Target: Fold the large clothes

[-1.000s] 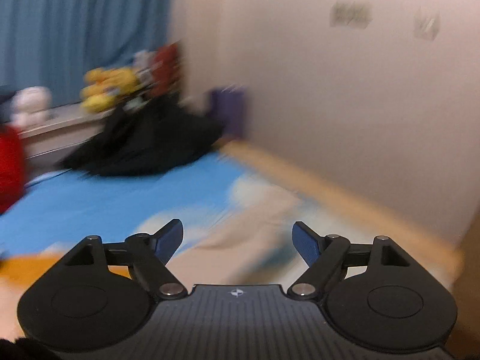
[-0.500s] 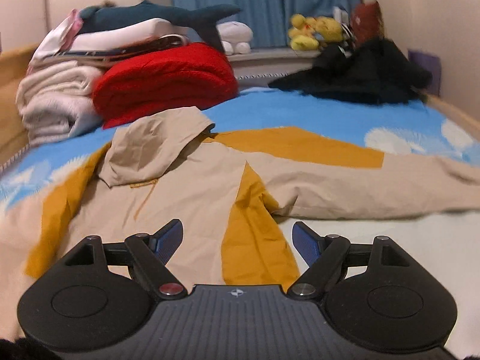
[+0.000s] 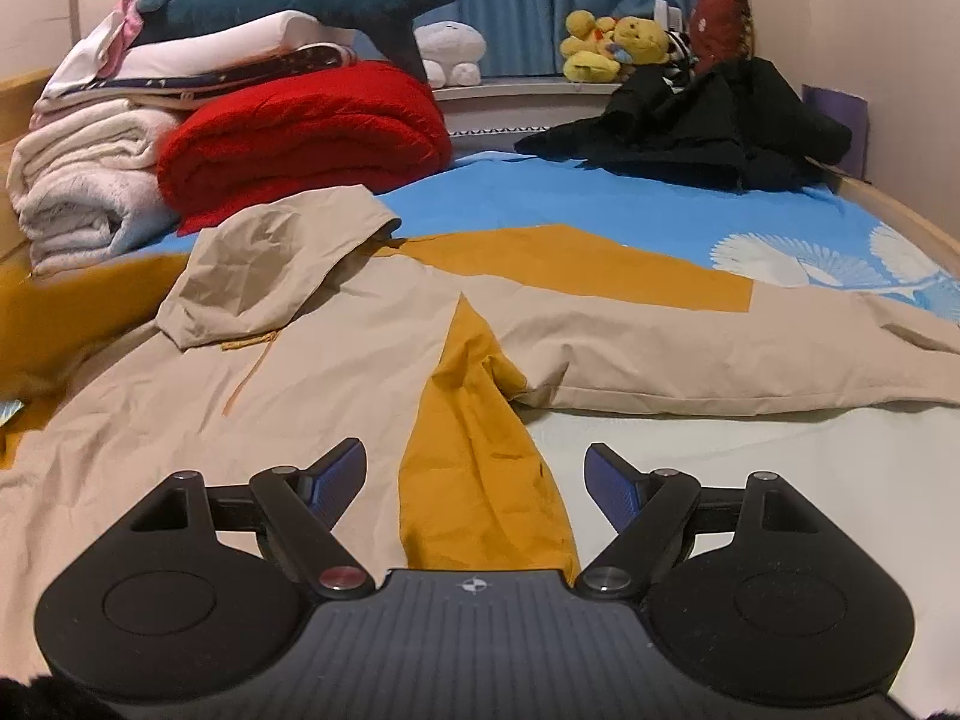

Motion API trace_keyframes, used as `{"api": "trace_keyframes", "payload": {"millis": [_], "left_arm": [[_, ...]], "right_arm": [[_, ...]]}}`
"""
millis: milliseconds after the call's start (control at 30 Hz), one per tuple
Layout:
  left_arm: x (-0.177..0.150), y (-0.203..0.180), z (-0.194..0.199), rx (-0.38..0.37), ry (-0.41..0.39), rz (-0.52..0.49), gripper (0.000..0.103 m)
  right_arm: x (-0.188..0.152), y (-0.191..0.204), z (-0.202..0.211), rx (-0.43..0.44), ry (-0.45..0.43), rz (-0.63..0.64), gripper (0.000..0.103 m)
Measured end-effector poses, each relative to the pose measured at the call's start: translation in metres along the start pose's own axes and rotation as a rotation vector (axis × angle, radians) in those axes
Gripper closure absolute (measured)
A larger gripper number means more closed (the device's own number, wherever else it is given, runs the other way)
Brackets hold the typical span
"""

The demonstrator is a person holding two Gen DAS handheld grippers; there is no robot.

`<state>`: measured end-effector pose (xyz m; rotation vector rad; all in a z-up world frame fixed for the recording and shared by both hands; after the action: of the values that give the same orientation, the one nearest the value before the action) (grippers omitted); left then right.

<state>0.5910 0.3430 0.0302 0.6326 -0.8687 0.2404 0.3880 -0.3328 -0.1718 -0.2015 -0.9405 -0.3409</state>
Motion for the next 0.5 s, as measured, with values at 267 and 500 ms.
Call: {"api": "trace_keyframes", "payload": {"millis": [267,500], "left_arm": [[0.041,-0.011,-0.004,-0.204,-0.142,0.398,0.0],[-0.054,-0.164,0.024,-0.506,0.003,0.148,0.0]], "right_arm": [[-0.01,0.012,-0.009,0.047,0.029,0.013,0.022],[-0.002,0.028,0.002,0.155,0.037,0.013,0.021]]}}
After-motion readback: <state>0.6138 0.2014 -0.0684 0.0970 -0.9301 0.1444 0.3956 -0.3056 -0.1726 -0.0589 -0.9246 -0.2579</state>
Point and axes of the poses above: each gripper's, at about its wrist camera, not at the fingertips, and z roughly against the way its jaws point, y to its left, x to its top, the point moved 9 cm from there along -z, roughly the way its jaws point, and after that the axes turned 12 degrees about -x, right-handed, at the moved point
